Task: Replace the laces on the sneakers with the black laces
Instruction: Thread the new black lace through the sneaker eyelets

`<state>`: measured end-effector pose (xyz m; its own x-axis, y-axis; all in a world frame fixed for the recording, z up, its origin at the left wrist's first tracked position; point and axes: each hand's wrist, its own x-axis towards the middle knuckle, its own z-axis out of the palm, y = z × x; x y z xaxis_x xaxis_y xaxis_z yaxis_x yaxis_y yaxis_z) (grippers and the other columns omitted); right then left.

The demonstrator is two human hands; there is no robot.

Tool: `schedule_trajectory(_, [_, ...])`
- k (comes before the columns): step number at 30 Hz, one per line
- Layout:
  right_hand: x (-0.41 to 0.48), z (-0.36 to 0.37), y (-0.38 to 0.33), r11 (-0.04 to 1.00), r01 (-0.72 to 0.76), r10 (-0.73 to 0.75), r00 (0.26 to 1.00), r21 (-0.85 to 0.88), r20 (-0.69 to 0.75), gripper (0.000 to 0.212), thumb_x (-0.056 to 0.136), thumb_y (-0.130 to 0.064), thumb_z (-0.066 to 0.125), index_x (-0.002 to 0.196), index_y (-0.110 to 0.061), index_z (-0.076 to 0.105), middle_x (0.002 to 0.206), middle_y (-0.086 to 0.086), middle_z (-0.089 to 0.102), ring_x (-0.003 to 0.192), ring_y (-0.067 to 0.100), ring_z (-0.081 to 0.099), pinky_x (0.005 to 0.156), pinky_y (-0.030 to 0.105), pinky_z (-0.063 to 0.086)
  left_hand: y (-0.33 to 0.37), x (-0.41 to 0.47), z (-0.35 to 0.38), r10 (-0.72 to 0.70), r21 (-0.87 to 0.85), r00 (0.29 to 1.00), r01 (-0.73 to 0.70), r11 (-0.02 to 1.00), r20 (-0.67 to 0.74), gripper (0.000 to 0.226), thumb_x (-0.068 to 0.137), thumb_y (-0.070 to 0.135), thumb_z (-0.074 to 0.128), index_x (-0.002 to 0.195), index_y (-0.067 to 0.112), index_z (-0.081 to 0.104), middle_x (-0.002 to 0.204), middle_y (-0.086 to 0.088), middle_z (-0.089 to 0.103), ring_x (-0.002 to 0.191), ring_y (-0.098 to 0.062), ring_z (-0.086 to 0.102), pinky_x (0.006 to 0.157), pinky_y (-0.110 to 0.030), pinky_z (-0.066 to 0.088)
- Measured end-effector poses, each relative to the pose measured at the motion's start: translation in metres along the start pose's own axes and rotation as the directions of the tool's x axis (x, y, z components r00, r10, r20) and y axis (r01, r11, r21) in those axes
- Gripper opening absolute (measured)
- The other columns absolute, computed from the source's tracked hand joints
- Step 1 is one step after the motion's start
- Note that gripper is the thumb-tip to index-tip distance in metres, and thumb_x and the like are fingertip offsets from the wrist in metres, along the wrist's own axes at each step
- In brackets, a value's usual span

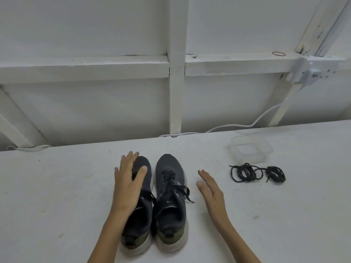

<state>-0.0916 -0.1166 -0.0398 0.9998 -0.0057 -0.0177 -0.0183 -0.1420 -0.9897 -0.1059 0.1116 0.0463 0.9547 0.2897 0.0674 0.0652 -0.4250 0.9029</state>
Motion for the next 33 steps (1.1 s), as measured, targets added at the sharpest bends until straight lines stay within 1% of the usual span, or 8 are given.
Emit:
schedule_trajectory(7, [0.015, -0.105, 0.014, 0.982, 0.088, -0.132, 0.954, -0.167, -0.269, 0.028, 0.089, -0.022, 0.062, 0.116, -0.021, 0.07, 0.132, -0.012, 0.059, 0.124, -0.015, 0.043, 0.106, 0.036, 0.041, 0.062, -0.024, 0.108, 0.216, -0.211, 0.964, -0.181, 0.961, 0.156, 0.039, 0.096, 0.018, 0.059, 0.123, 0.044, 0.05, 0.145, 0.019, 0.043, 0.139, 0.003, 0.029, 0.115, -0.025, 0.023])
schedule_trajectory(11, [0.03, -0.175, 0.025, 0.948, 0.076, -0.204, 0.89, -0.309, -0.408, 0.036, 0.08, -0.021, 0.056, 0.114, -0.018, 0.068, 0.131, -0.006, 0.055, 0.127, 0.011, 0.046, 0.107, 0.043, 0.041, 0.066, -0.033, 0.189, 0.198, -0.077, 0.938, -0.183, 0.98, 0.285, 0.04, 0.089, 0.039, 0.05, 0.129, 0.041, 0.051, 0.143, 0.021, 0.041, 0.137, 0.002, 0.029, 0.116, -0.027, 0.026])
schedule_trajectory(14, [0.048, -0.22, 0.044, 0.857, 0.027, -0.235, 0.91, -0.514, -0.343, 0.039, 0.083, -0.015, 0.067, 0.122, -0.017, 0.064, 0.141, 0.002, 0.046, 0.133, 0.02, 0.039, 0.107, 0.05, 0.039, 0.063, -0.032, 0.244, 0.261, 0.18, 0.875, -0.358, 0.916, 0.407, 0.061, 0.082, 0.053, 0.029, 0.14, 0.038, 0.043, 0.151, 0.012, 0.033, 0.145, -0.012, 0.019, 0.121, -0.04, 0.012])
schedule_trajectory(18, [0.079, -0.247, 0.064, 0.659, 0.023, -0.113, 0.991, -0.751, -0.069, 0.06, 0.084, -0.055, 0.055, 0.141, -0.035, 0.049, 0.157, 0.01, 0.029, 0.144, 0.03, 0.025, 0.116, 0.055, 0.021, 0.051, -0.018, 0.304, 0.247, 0.428, 0.803, -0.517, 0.741, 0.543, 0.064, 0.086, 0.063, 0.024, 0.147, 0.044, 0.028, 0.16, 0.006, 0.016, 0.15, -0.019, -0.001, 0.116, -0.052, -0.017])
schedule_trajectory(22, [0.087, -0.246, 0.072, 0.63, 0.101, -0.093, 0.994, -0.77, 0.055, 0.06, 0.085, -0.066, 0.035, 0.138, -0.041, 0.052, 0.154, 0.001, 0.03, 0.146, 0.018, 0.019, 0.121, 0.045, 0.0, 0.032, -0.008, 0.336, 0.196, 0.518, 0.834, -0.485, 0.704, 0.515, 0.057, 0.092, 0.063, 0.035, 0.146, 0.044, 0.032, 0.163, 0.003, 0.009, 0.15, -0.024, -0.003, 0.115, -0.053, -0.015])
schedule_trajectory(26, [0.091, -0.248, 0.078, 0.683, 0.174, -0.193, 0.98, -0.71, 0.055, 0.041, 0.088, -0.059, 0.047, 0.112, -0.032, 0.066, 0.132, -0.005, 0.047, 0.134, 0.012, 0.033, 0.114, 0.031, 0.018, 0.015, -0.005, 0.342, 0.307, 0.509, 0.874, -0.473, 0.719, 0.377, 0.039, 0.093, 0.055, 0.036, 0.121, 0.036, 0.055, 0.152, 0.002, 0.036, 0.14, -0.024, 0.032, 0.117, -0.045, 0.009])
schedule_trajectory(29, [0.092, -0.242, 0.079, 0.75, 0.189, -0.192, 0.979, -0.634, 0.065, 0.011, 0.089, -0.042, 0.063, 0.093, -0.032, 0.061, 0.125, -0.012, 0.047, 0.133, 0.01, 0.033, 0.099, 0.023, 0.027, 0.007, -0.004, 0.334, 0.382, 0.471, 0.876, -0.481, 0.739, 0.295, 0.027, 0.094, 0.042, 0.042, 0.108, 0.03, 0.06, 0.137, 0.003, 0.05, 0.13, -0.017, 0.038, 0.111, -0.044, 0.033])
schedule_trajectory(33, [0.094, -0.225, 0.074, 0.756, 0.245, -0.231, 0.967, -0.607, 0.103, 0.02, 0.084, -0.041, 0.068, 0.081, -0.032, 0.051, 0.116, -0.019, 0.045, 0.121, 0.008, 0.041, 0.073, 0.024, 0.044, -0.007, -0.012, 0.312, 0.349, 0.416, 0.921, -0.39, 0.821, 0.174, 0.018, 0.096, 0.031, 0.049, 0.105, 0.023, 0.062, 0.137, 0.003, 0.05, 0.133, -0.018, 0.038, 0.107, -0.041, 0.04])
